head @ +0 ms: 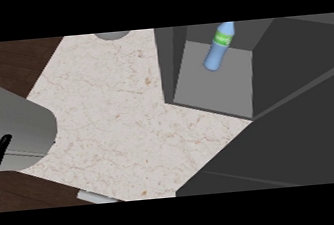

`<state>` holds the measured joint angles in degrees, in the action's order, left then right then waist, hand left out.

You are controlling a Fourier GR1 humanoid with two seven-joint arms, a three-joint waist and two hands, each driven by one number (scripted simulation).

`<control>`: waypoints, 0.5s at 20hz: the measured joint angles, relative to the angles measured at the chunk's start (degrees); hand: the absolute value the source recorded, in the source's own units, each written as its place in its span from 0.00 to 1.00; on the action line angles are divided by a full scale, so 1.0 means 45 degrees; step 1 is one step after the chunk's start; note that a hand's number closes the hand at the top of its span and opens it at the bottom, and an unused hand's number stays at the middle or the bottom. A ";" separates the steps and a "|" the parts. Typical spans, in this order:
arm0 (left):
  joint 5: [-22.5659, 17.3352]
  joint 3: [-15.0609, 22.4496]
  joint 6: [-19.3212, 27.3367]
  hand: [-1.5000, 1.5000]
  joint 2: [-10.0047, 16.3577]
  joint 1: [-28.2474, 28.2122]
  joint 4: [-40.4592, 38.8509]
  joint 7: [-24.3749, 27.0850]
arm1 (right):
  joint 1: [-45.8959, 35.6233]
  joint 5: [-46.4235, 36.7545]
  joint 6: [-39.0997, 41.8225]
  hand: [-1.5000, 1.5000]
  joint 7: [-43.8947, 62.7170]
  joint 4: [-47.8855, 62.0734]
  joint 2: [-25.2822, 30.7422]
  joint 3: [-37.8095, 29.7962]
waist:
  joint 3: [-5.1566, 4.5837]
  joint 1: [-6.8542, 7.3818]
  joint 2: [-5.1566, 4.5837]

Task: Pick up the bottled water, place it into the cabinet and close the cabinet

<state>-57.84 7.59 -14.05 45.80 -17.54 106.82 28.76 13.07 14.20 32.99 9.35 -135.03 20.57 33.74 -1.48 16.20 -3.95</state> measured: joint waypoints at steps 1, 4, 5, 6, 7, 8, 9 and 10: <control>-0.0025 0.0019 -0.0030 0.00 -0.0013 0.0001 -0.0011 -0.0011 | -0.0266 0.0054 -0.0092 1.00 0.0232 0.0170 -0.0124 -0.0044 | 0.0004 -0.0039 0.0019; -0.0069 0.0007 -0.0095 0.00 -0.0010 -0.0012 -0.0151 -0.0040 | -0.1304 0.0067 -0.0269 1.00 0.0935 0.0704 -0.0431 -0.0321 | 0.0012 -0.0115 0.0092; -0.0061 0.0008 -0.0112 0.00 -0.0007 -0.0029 -0.0188 -0.0044 | -0.1708 0.0055 -0.0306 1.00 0.1192 0.0887 -0.0508 -0.0435 | 0.0015 -0.0131 0.0131; -0.0079 -0.0013 -0.0113 0.00 -0.0004 -0.0007 -0.0216 -0.0054 | -0.2105 0.0047 -0.0336 1.00 0.1465 0.1095 -0.0572 -0.0536 | 0.0016 -0.0162 0.0156; -0.0093 -0.0047 -0.0117 0.00 0.0005 0.0004 -0.0253 -0.0056 | -0.2507 0.0040 -0.0379 1.00 0.1731 0.1341 -0.0647 -0.0649 | 0.0018 -0.0165 0.0177; -0.0119 -0.0080 -0.0135 0.00 0.0007 0.0005 -0.0299 -0.0052 | -0.2920 0.0041 -0.0440 1.00 0.1973 0.1585 -0.0762 -0.0752 | 0.0018 -0.0154 0.0195; -0.0135 -0.0110 -0.0135 0.00 0.0019 0.0031 -0.0325 -0.0064 | -0.3351 0.0022 -0.0503 1.00 0.2223 0.1862 -0.0890 -0.0824 | 0.0028 -0.0169 0.0208; -0.0164 -0.0137 -0.0166 0.00 0.0039 0.0026 -0.0375 -0.0079 | -0.3742 0.0001 -0.0599 1.00 0.2495 0.2098 -0.1049 -0.0836 | 0.0033 -0.0187 0.0230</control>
<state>-58.58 6.97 -14.79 45.98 -17.43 105.13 28.41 -3.77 14.21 30.30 20.57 -125.59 15.85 29.98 -1.34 15.36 -2.91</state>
